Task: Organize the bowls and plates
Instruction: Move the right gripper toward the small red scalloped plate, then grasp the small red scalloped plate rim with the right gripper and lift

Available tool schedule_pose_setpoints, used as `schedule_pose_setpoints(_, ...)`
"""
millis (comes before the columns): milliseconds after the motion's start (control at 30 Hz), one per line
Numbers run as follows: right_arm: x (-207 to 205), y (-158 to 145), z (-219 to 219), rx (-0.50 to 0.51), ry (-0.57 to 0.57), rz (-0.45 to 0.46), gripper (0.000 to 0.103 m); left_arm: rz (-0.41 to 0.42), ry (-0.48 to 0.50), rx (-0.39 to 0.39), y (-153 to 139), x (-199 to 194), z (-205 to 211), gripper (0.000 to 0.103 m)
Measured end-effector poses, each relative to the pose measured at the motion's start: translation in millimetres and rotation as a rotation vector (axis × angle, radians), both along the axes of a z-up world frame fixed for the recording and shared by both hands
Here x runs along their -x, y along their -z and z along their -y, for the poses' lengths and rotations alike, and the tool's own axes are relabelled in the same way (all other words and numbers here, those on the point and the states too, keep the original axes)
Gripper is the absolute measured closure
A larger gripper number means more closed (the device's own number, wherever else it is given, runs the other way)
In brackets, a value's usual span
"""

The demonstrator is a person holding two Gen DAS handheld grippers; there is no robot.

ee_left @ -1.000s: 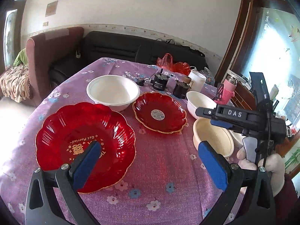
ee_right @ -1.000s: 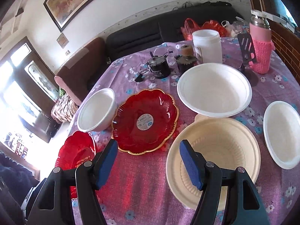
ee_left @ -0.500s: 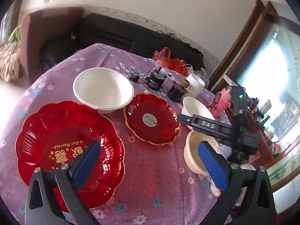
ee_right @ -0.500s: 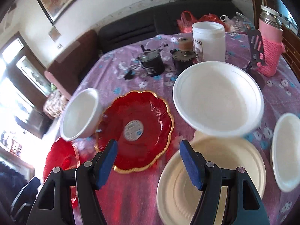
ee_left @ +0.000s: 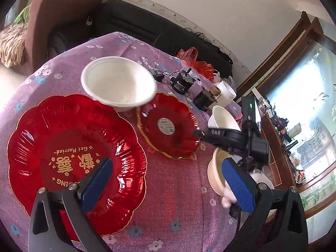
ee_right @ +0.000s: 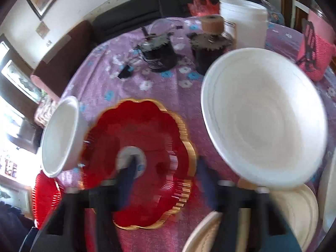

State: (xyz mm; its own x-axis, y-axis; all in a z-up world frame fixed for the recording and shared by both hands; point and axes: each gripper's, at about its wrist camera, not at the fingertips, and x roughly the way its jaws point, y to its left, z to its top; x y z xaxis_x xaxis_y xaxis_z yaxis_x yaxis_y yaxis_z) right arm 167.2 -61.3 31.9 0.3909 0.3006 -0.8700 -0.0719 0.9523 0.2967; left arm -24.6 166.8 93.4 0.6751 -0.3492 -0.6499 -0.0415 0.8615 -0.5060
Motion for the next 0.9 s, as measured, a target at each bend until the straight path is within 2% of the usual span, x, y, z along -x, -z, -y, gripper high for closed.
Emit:
schedule_pose_setpoints(33,0.8,2.6,4.7,-0.033,0.005,-0.017,0.095,0.002,-0.002,-0.002,0.0,0.3,0.6,0.000)
schedule_pose_setpoints(100,6.7,4.5,15.9,-0.075,0.032,-0.024,0.095,0.000,-0.002,-0.004,1.1,0.1,2.0,0.000)
schedule_pose_setpoints(367,44.1,-7.1,37.8,0.007,0.033,-0.026,0.096,-0.022,0.016,-0.030,6.1,-7.5,11.4,0.000)
schedule_pose_setpoints(500,66.8,-8.9,51.0,0.031,0.022,-0.045,0.096,-0.043,0.062,-0.074,6.4,-26.5,29.4,0.000)
schedule_pose_setpoints(600,85.3,-7.3,60.0,0.051,0.019,-0.048,0.096,-0.095,0.112,-0.120,15.2,-51.2,46.2,0.001)
schedule_pose_setpoints(633,89.6,-7.3,62.9,0.054,0.022,-0.045,0.096,-0.123,0.126,-0.125,21.3,-61.0,51.2,0.002)
schedule_pose_setpoints(700,94.5,-5.8,68.1,0.051,0.027,-0.038,0.096,-0.183,0.154,-0.137,34.4,-76.8,60.0,0.022)
schedule_pose_setpoints(767,96.5,-3.9,72.0,0.034,0.037,-0.041,0.096,-0.246,0.185,-0.148,48.0,-90.5,69.3,0.032)
schedule_pose_setpoints(833,98.1,-3.1,73.2,0.027,0.038,-0.041,0.096,-0.280,0.195,-0.186,57.0,-99.6,77.9,0.035)
schedule_pose_setpoints(900,97.8,-2.5,73.3,0.018,0.041,-0.038,0.095,-0.271,0.190,-0.253,58.0,-102.7,85.8,0.035)
